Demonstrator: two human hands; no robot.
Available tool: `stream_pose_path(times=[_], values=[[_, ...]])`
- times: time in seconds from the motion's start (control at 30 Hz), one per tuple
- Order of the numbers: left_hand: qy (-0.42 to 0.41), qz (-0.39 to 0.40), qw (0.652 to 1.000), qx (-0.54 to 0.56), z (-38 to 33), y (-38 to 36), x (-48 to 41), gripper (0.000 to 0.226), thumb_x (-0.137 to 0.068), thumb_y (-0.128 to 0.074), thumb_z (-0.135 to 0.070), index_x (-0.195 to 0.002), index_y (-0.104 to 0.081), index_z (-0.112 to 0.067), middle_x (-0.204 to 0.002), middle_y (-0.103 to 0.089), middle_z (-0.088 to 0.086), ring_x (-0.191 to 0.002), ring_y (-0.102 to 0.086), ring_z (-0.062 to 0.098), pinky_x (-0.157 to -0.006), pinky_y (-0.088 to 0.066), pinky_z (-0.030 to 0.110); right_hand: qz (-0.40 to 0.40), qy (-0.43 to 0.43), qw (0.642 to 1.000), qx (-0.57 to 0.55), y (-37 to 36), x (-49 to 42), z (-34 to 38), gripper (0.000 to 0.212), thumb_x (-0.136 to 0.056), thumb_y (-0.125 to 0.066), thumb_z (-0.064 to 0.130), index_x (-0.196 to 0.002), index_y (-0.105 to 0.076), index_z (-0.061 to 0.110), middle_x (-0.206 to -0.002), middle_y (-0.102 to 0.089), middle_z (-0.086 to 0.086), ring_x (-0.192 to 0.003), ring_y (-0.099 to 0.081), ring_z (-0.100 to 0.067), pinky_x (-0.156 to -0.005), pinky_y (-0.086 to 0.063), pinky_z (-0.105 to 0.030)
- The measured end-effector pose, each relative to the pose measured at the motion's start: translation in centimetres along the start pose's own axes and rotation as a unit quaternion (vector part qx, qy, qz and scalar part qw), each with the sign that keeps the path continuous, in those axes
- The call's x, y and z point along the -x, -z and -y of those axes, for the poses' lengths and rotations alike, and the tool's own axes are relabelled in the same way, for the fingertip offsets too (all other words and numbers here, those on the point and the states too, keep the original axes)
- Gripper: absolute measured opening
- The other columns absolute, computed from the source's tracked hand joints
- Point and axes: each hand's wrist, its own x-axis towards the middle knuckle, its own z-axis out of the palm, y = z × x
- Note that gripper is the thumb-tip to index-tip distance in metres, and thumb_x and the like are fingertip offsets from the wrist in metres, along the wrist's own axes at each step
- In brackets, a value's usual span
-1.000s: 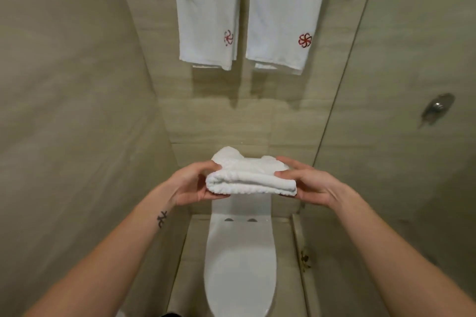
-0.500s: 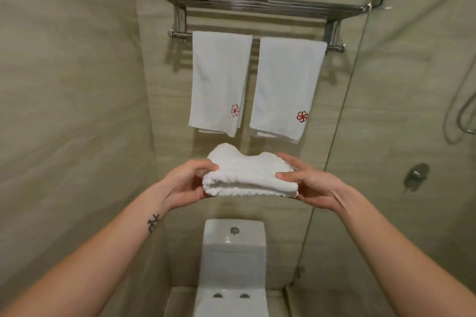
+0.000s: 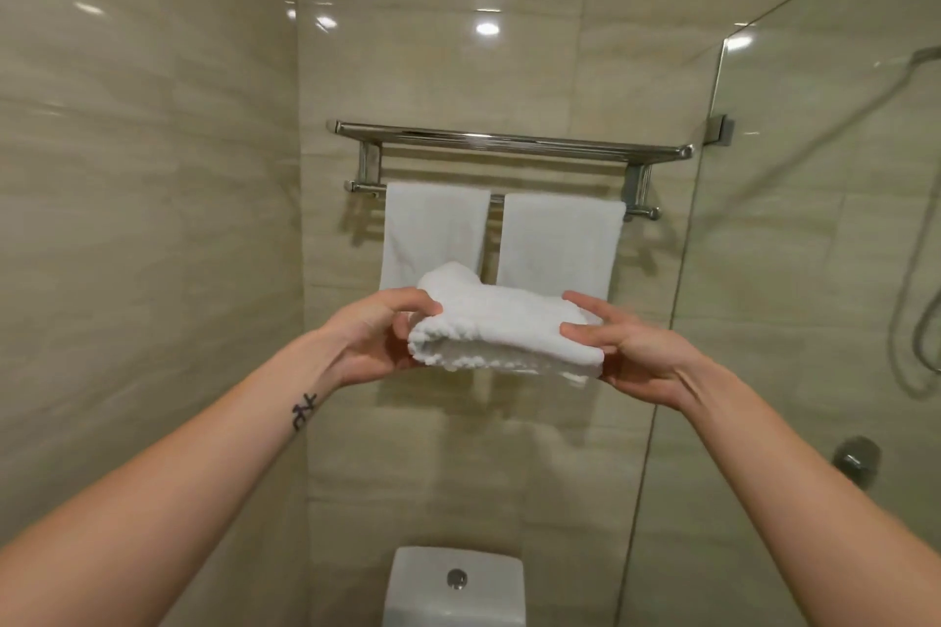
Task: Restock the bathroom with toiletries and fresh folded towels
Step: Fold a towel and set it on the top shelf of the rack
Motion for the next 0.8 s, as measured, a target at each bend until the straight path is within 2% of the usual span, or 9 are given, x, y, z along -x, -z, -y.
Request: stream_pose_path(times=[0.07, 0.17, 0.3, 0.53, 0.63, 0.7, 0.73, 0.8], values=[[-0.019, 0.002, 1.000, -0.007, -1.2, -0.6, -0.3, 0.086, -0.042, -0.087, -0.006, -0.117, -0.046, -0.017, -0.122, -0.048, 0.009, -0.091, -0.060, 0.029, -0.068, -0.057, 0.036, 0.006, 0.011, 1.000, -0.002, 0.1, 0.2, 1.4, 0.065, -0.080, -0.068, -0.005, -0.139, -0.052, 0.018, -0.123, -0.066, 0.000, -0.079, -0.072, -0.009, -0.060, -0.056, -0.021], [-0.035, 0.009, 0.999, -0.019, -2.9, -2.1, 0.0, 0.086, -0.046, -0.086, -0.006, -0.119, -0.042, -0.017, -0.123, -0.049, 0.011, -0.092, -0.058, 0.030, -0.069, -0.057, 0.036, 0.015, 0.025, 1.000, 0.002, 0.3, 0.6, 3.5, 0.061, -0.083, -0.066, -0.006, -0.137, -0.052, 0.017, -0.118, -0.065, -0.002, -0.065, -0.069, -0.008, -0.055, -0.054, -0.022], [-0.060, 0.005, 0.998, -0.025, -4.7, -4.1, 0.6, 0.083, -0.048, -0.085, -0.005, -0.120, -0.045, -0.015, -0.122, -0.049, 0.011, -0.097, -0.057, 0.031, -0.070, -0.057, 0.037, 0.033, 0.048, 0.998, 0.009, 0.9, 0.7, 6.0, 0.073, -0.071, -0.072, -0.003, -0.137, -0.054, 0.019, -0.130, -0.063, -0.002, -0.079, -0.072, -0.012, -0.061, -0.056, -0.024], [-0.095, -0.006, 0.995, -0.031, -8.3, -7.3, 1.4, 0.068, -0.057, -0.081, -0.005, -0.119, -0.053, -0.009, -0.124, -0.044, 0.008, -0.099, -0.051, 0.030, -0.072, -0.058, 0.037, 0.049, 0.084, 0.995, 0.037, 1.3, 1.7, 10.6, 0.078, -0.067, -0.073, 0.001, -0.139, -0.051, 0.020, -0.134, -0.060, 0.000, -0.085, -0.071, -0.010, -0.062, -0.057, -0.023], [-0.110, 0.001, 0.993, -0.045, -10.0, -9.0, 1.9, 0.042, -0.071, -0.071, -0.004, -0.111, -0.057, -0.005, -0.106, -0.058, 0.016, -0.084, -0.059, 0.025, -0.068, -0.059, 0.034, 0.057, 0.103, 0.992, 0.046, 1.2, 2.0, 12.7, 0.078, -0.067, -0.072, 0.002, -0.140, -0.051, 0.020, -0.133, -0.060, 0.001, -0.087, -0.070, -0.010, -0.063, -0.057, -0.023], [-0.126, -0.003, 0.991, -0.055, -11.3, -10.0, 2.1, 0.025, -0.082, -0.061, -0.003, -0.107, -0.059, -0.005, -0.092, -0.064, 0.010, -0.074, -0.062, 0.021, -0.068, -0.059, 0.031, 0.060, 0.115, 0.990, 0.046, 1.2, 2.0, 14.2, 0.079, -0.067, -0.072, 0.002, -0.141, -0.050, 0.020, -0.135, -0.059, 0.001, -0.091, -0.068, -0.011, -0.064, -0.057, -0.024], [-0.133, -0.002, 0.990, -0.056, -12.0, -10.4, 2.2, 0.025, -0.083, -0.059, -0.002, -0.108, -0.059, -0.004, -0.092, -0.066, 0.010, -0.074, -0.064, 0.021, -0.069, -0.059, 0.031, 0.063, 0.121, 0.989, 0.050, 1.1, 2.0, 14.9, 0.079, -0.067, -0.072, 0.002, -0.141, -0.049, 0.020, -0.135, -0.059, 0.001, -0.092, -0.068, -0.012, -0.064, -0.057, -0.024], [-0.143, 0.012, 0.988, -0.051, -13.5, -10.9, 2.2, 0.034, -0.083, -0.058, -0.003, -0.117, -0.059, -0.003, -0.105, -0.067, 0.012, -0.082, -0.065, 0.023, -0.073, -0.060, 0.033, 0.068, 0.132, 0.987, 0.061, 0.9, 2.0, 16.2, 0.080, -0.068, -0.073, 0.003, -0.142, -0.048, 0.018, -0.133, -0.061, -0.001, -0.090, -0.070, -0.013, -0.063, -0.057, -0.025]])
